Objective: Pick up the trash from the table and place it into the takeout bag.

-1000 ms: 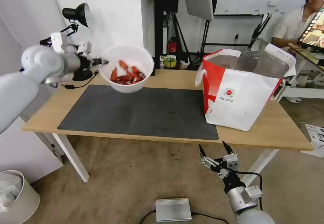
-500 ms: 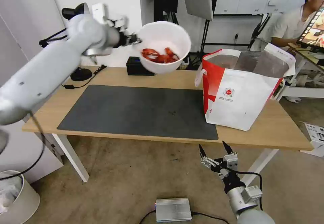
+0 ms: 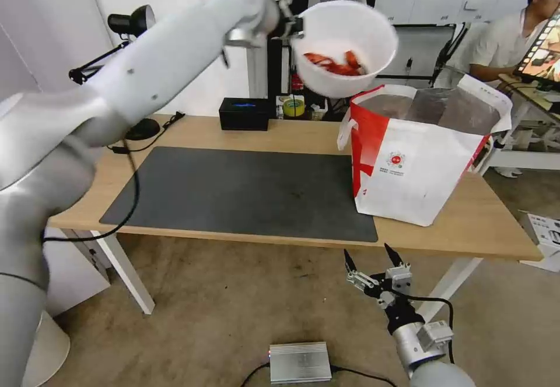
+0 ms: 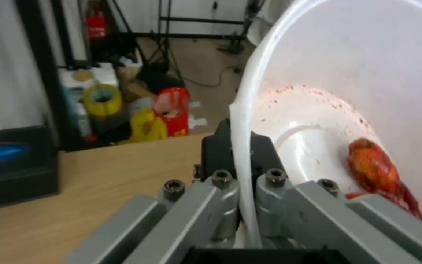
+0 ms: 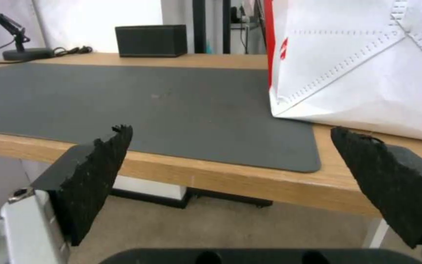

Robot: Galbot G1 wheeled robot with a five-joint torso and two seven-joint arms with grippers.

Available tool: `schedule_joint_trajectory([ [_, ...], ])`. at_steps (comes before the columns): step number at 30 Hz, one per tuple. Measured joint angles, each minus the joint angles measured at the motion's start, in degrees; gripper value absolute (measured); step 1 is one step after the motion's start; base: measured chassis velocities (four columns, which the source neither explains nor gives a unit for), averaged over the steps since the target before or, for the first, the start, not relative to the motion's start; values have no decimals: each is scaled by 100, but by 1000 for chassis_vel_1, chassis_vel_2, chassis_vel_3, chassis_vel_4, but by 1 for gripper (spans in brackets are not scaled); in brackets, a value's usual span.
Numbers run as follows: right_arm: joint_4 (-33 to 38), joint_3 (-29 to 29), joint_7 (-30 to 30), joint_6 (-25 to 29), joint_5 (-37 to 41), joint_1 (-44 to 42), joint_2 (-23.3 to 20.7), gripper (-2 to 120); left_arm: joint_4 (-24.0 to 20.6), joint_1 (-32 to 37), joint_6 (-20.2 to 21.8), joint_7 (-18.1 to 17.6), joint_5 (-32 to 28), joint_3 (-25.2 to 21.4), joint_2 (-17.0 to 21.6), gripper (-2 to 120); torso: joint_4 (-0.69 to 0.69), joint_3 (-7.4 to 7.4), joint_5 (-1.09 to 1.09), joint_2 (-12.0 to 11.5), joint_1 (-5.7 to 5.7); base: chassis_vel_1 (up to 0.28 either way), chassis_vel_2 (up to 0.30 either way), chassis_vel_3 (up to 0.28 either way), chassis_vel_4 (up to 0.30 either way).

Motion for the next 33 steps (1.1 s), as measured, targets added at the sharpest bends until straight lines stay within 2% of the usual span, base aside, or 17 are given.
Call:
schedule_joint_trajectory([
  [1, 0, 0, 0, 0, 0, 0, 0, 100, 8, 2, -3, -2, 1, -3, -12, 0, 0, 0, 0, 0, 0, 0, 0, 0, 0],
  [3, 0, 0, 0, 0, 0, 0, 0, 100, 218, 111, -158, -95, 116, -81, -339, 0, 1, 0, -1, 0, 0, 0, 0, 0, 0],
  [4, 0, 0, 0, 0, 0, 0, 0, 100, 218, 111, -158, -95, 116, -81, -339, 0, 1, 0, -1, 0, 0, 0, 0, 0, 0],
  [8, 0, 0, 0, 0, 0, 0, 0, 100, 531, 262, -520, -440, 230, -185, -785, 0, 2, 0, -2, 0, 0, 0, 0, 0, 0],
  [9, 0, 0, 0, 0, 0, 0, 0, 100, 531, 262, -520, -440, 230, -185, -785, 0, 2, 0, -2, 0, 0, 0, 0, 0, 0],
  [12, 0, 0, 0, 0, 0, 0, 0, 100, 752, 341, -896, -738, 317, -223, -1073, 0, 1, 0, -1, 0, -1, 0, 0, 0, 0],
  [16, 0, 0, 0, 0, 0, 0, 0, 100, 859, 454, -1205, -942, 402, -239, -1247, 0, 3, 0, -1, 0, 0, 0, 0, 0, 0],
  [21, 0, 0, 0, 0, 0, 0, 0, 100, 691, 635, -1414, -1063, 478, -231, -1292, 0, 2, 0, -2, 0, 0, 0, 0, 0, 0],
  [24, 0, 0, 0, 0, 0, 0, 0, 100, 289, 815, -1443, -1164, 428, -174, -1278, 0, 3, 0, -3, 0, 0, 0, 0, 0, 0],
  [27, 0, 0, 0, 0, 0, 0, 0, 100, 118, 885, -1441, -1164, 404, -106, -1281, 0, 1, 0, -2, 0, -1, 0, 0, 0, 0],
  [33, 0, 0, 0, 0, 0, 0, 0, 100, 20, 975, -1470, -1135, 424, 80, -1280, 0, 2, 0, -2, 0, -1, 0, 0, 0, 0],
])
